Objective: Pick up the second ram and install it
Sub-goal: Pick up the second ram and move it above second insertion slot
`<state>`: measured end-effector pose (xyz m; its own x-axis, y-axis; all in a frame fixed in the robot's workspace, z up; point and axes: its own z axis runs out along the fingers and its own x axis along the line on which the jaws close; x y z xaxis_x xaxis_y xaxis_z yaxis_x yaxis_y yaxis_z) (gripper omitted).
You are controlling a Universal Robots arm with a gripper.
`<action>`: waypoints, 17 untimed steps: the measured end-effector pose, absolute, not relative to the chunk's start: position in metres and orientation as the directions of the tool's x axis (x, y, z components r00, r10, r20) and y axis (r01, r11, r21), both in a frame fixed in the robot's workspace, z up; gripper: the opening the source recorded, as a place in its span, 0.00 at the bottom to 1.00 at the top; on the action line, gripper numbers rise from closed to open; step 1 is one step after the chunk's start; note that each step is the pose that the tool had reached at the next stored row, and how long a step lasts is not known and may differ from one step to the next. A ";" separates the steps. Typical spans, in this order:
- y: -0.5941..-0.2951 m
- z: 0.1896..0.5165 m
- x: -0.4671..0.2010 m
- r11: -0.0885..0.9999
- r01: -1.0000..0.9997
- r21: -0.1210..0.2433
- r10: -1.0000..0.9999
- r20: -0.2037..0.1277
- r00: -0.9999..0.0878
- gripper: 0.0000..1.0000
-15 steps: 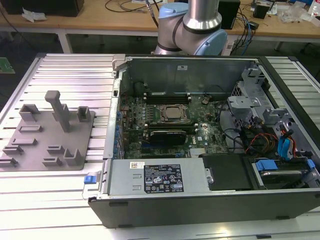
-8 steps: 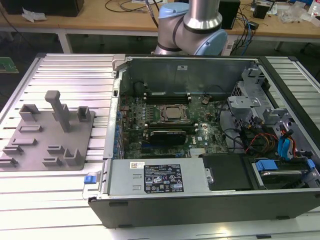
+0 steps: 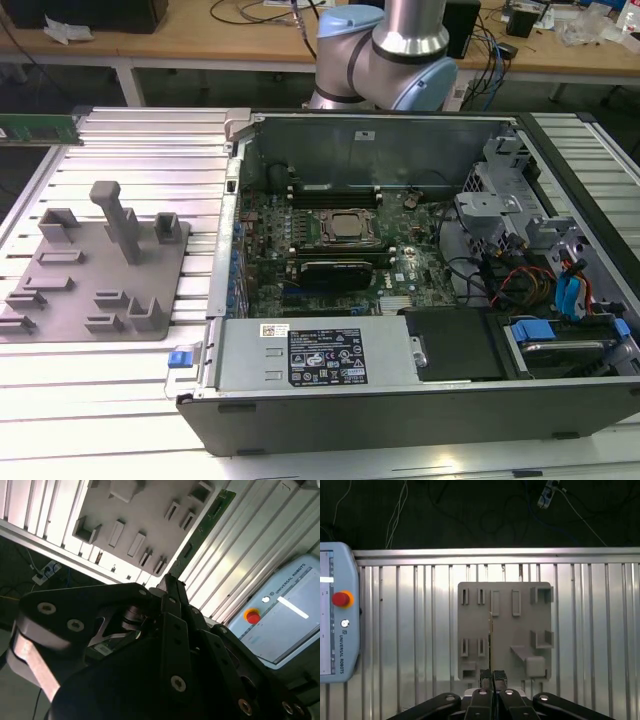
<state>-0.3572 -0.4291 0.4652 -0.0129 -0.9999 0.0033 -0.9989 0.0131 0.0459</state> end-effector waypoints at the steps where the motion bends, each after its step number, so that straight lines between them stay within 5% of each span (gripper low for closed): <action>1: -0.429 0.465 -0.352 0.013 -0.999 0.046 -1.000 0.003 -0.013 0.09; 17: -0.429 0.465 -0.259 0.013 -0.999 0.052 -1.000 0.003 -0.013 0.09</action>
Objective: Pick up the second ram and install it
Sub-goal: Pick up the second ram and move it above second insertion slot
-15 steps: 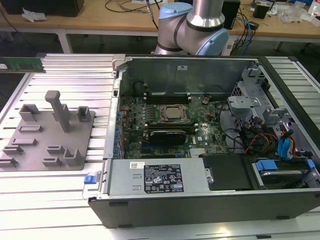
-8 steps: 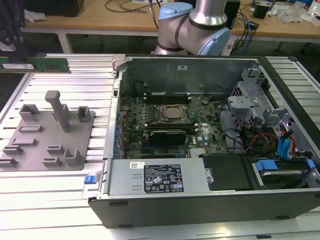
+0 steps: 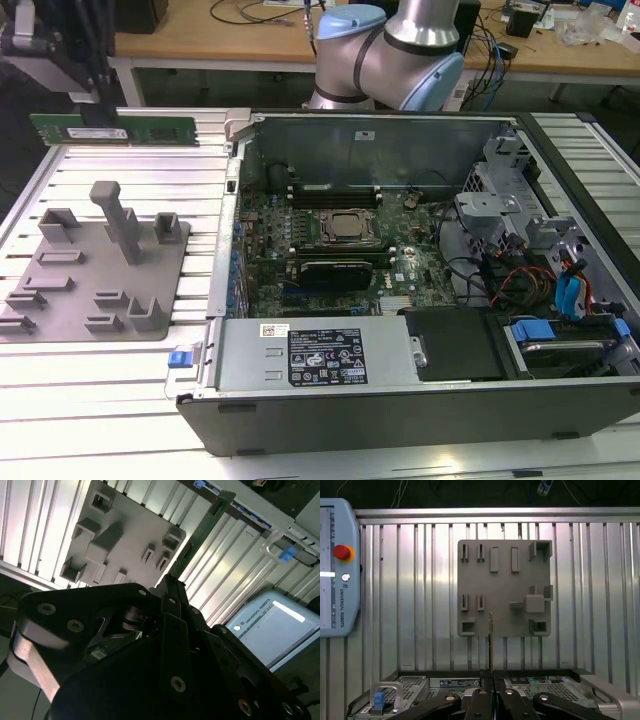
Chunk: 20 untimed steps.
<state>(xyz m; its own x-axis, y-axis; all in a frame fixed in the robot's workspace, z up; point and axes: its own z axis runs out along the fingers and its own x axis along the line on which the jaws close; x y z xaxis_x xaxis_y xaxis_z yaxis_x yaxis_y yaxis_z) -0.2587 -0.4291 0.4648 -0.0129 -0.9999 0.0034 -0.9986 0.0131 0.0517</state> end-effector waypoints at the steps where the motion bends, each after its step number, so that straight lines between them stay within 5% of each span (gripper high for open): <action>1: -0.429 0.465 -0.252 0.013 -0.999 0.052 -1.000 0.003 -0.013 0.09; 20: -0.429 0.462 -0.142 0.013 -0.998 0.057 -1.000 0.003 -0.013 0.09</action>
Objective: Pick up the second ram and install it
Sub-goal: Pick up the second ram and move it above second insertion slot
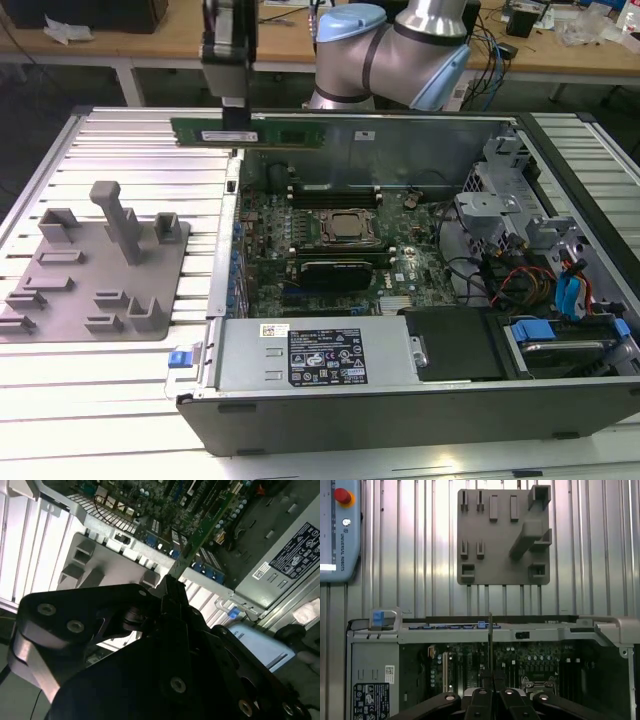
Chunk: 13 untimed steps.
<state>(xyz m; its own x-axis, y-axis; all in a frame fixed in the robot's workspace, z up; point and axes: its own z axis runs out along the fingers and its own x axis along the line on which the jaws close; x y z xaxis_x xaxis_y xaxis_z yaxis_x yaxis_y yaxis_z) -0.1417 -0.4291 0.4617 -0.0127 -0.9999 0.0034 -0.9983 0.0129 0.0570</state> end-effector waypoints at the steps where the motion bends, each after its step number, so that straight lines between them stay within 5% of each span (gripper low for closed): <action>1: -0.429 0.461 -0.138 0.013 -0.998 0.057 -1.000 0.003 -0.013 0.09; 13: -0.417 0.436 -0.081 0.013 -0.998 0.063 -1.000 0.004 -0.013 0.09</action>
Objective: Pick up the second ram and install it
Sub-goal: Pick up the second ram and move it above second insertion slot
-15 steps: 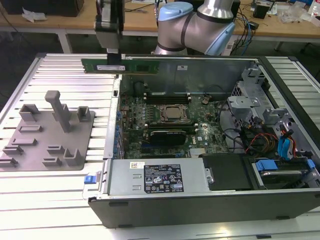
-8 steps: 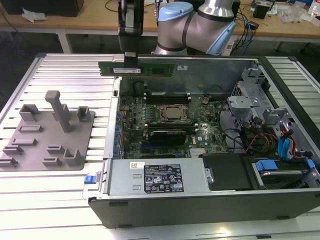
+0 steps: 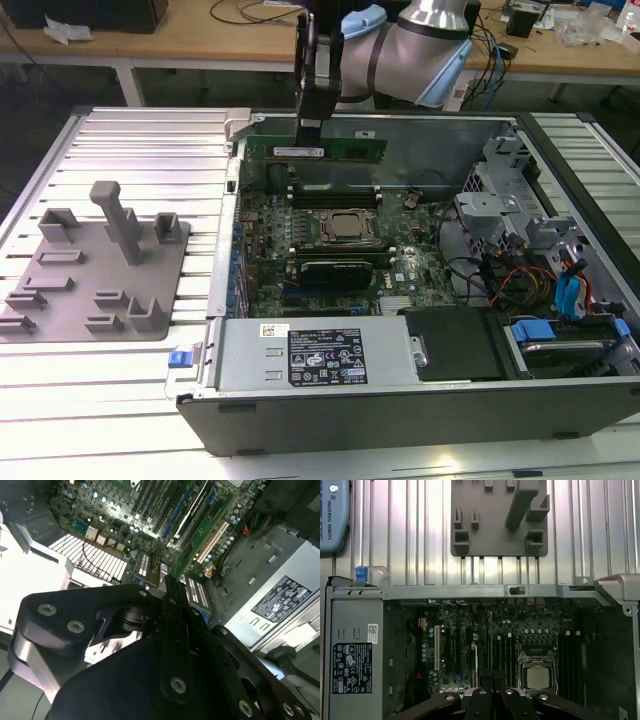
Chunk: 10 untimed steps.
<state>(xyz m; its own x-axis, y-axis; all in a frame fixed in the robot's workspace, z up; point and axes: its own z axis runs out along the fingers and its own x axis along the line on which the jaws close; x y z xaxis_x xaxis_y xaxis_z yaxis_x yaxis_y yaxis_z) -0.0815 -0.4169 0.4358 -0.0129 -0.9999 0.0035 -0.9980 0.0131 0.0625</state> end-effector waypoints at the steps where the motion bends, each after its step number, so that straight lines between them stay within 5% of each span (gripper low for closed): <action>1: -0.416 0.434 -0.079 0.013 -0.998 0.063 -1.000 0.003 -0.013 0.09; 10: -0.409 0.421 -0.055 0.013 -0.998 0.068 -1.000 0.004 -0.013 0.09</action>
<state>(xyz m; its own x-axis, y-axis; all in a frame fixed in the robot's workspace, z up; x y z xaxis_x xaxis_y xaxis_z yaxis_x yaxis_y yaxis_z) -0.0549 -0.4094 0.4208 -0.0128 -0.9999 0.0036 -0.9976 0.0131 0.0679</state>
